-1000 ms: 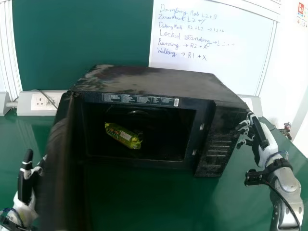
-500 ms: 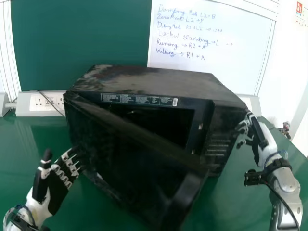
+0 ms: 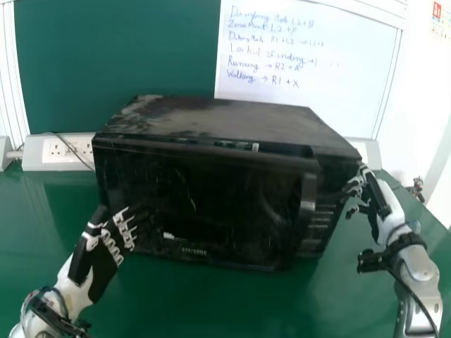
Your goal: Put biscuit inside oven
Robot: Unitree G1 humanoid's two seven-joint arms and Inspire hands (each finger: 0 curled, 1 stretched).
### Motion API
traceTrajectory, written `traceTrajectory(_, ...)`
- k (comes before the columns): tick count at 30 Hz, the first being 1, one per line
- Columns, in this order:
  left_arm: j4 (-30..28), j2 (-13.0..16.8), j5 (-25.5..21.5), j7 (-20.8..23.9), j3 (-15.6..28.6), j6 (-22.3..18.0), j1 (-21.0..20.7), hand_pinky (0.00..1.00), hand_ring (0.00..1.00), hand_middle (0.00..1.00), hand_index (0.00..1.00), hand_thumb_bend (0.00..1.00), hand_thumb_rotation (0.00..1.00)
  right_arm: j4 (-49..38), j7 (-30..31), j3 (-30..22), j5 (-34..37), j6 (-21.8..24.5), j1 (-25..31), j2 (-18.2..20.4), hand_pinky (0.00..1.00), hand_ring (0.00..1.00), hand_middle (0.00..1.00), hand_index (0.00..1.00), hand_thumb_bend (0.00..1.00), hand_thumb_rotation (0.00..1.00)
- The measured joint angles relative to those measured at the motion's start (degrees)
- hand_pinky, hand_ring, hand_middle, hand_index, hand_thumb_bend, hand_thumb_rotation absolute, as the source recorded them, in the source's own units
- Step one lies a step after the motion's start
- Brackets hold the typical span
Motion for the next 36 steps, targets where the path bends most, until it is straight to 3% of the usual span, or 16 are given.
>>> traceTrajectory(6,2.8,0.0,3.4,1.6,-1.3,1.0,-3.9,0.93,0.98,0.99,1.00,0.80,0.75,0.1,0.3,0.4,-1.0,-0.8,0.1,-0.1,0.19,0.21,0.27,0.31,0.56,0.77)
traceTrajectory(12,9.4,-0.8,5.5,2.9,-2.0,1.2,-8.8,0.95,0.99,1.00,1.00,0.81,0.69,0.2,1.0,0.6,-1.5,-0.8,0.2,-0.5,0.19,0.21,0.27,0.31,0.59,0.76)
traceTrajectory(18,15.9,-1.5,8.2,1.5,-2.5,-2.3,-11.9,0.93,1.00,1.00,1.00,0.80,0.68,0.4,1.6,0.7,-1.8,-1.1,0.3,-0.6,0.18,0.21,0.27,0.31,0.55,0.78)
traceTrajectory(23,19.1,-2.3,9.1,0.8,-2.7,-4.6,-13.2,0.92,1.00,1.00,1.00,0.80,0.68,-0.2,1.3,0.8,-2.1,-0.1,0.3,-0.5,0.19,0.21,0.27,0.31,0.57,0.75)
traceTrajectory(30,19.7,-2.3,9.5,0.6,-2.8,-5.2,-13.6,0.93,1.00,1.00,1.00,0.81,0.70,-0.3,2.0,1.8,-3.7,-0.8,0.5,-1.2,0.19,0.22,0.27,0.31,0.55,0.84)
traceTrajectory(36,19.5,-2.3,9.5,0.4,-2.5,-5.2,-13.5,0.93,0.99,1.00,1.00,0.82,0.69,0.1,2.2,1.8,-4.4,-1.1,0.6,-1.8,0.19,0.22,0.28,0.31,0.58,0.78)
